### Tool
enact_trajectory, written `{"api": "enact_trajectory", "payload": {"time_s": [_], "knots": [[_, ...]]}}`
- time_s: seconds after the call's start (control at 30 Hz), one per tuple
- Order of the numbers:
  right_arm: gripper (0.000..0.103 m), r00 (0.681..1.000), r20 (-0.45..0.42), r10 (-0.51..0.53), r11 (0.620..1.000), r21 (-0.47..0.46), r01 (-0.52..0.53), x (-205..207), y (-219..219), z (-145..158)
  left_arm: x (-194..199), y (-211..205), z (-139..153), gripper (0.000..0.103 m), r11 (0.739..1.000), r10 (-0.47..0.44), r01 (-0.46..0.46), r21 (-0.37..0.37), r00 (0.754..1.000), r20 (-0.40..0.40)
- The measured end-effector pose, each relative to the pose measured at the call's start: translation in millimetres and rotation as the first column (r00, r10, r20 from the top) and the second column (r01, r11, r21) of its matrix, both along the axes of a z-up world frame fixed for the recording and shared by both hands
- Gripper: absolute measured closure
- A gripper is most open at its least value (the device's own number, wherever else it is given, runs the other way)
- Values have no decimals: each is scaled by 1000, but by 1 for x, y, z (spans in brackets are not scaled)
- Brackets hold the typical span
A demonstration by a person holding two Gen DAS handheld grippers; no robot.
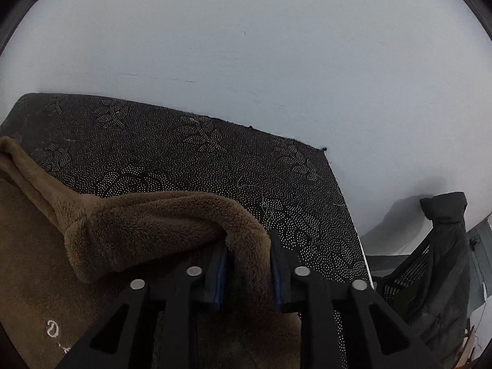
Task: Fold clothes
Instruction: 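Lower the brown fleece sweatshirt onto the table with both tools and open them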
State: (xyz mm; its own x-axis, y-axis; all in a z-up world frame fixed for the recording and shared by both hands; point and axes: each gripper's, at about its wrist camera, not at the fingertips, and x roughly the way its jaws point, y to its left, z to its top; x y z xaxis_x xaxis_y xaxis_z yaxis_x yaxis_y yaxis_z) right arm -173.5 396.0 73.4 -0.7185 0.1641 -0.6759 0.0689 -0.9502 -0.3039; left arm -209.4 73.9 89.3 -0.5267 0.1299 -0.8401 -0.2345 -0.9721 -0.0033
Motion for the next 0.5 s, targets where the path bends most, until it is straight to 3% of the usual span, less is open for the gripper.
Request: {"api": "enact_trajectory", "payload": {"time_s": [0.03, 0.07, 0.13, 0.23, 0.33, 0.4, 0.5], "knots": [[31, 1000, -11, 6, 1000, -13, -6, 2, 1, 4, 2, 5, 2, 68, 1000, -27, 27, -1, 1000, 8], [17, 999, -33, 14, 1000, -26, -15, 7, 1, 9, 4, 10, 4, 61, 999, -54, 54, -1, 998, 16], [17, 997, -74, 33, 998, -48, -37, 19, 2, 19, 9, 24, 11, 42, 994, -110, 110, -5, 994, 19], [17, 991, -108, 84, 994, -54, -90, 39, 0, 34, 18, 43, 21, 31, 983, -179, 178, 42, 983, 26], [17, 980, -83, 181, 978, -94, -188, 50, -9, 40, 16, 61, 8, 25, 962, -250, 233, 142, 961, 119], [17, 971, -16, 238, 965, -107, -238, 43, -21, 30, 8, 72, -10, 25, 965, -250, 229, 128, 950, 186], [17, 952, 81, 294, 952, -111, -284, 26, -38, 8, -12, 70, -34, 25, 988, -145, 132, 74, 966, 214]]}}
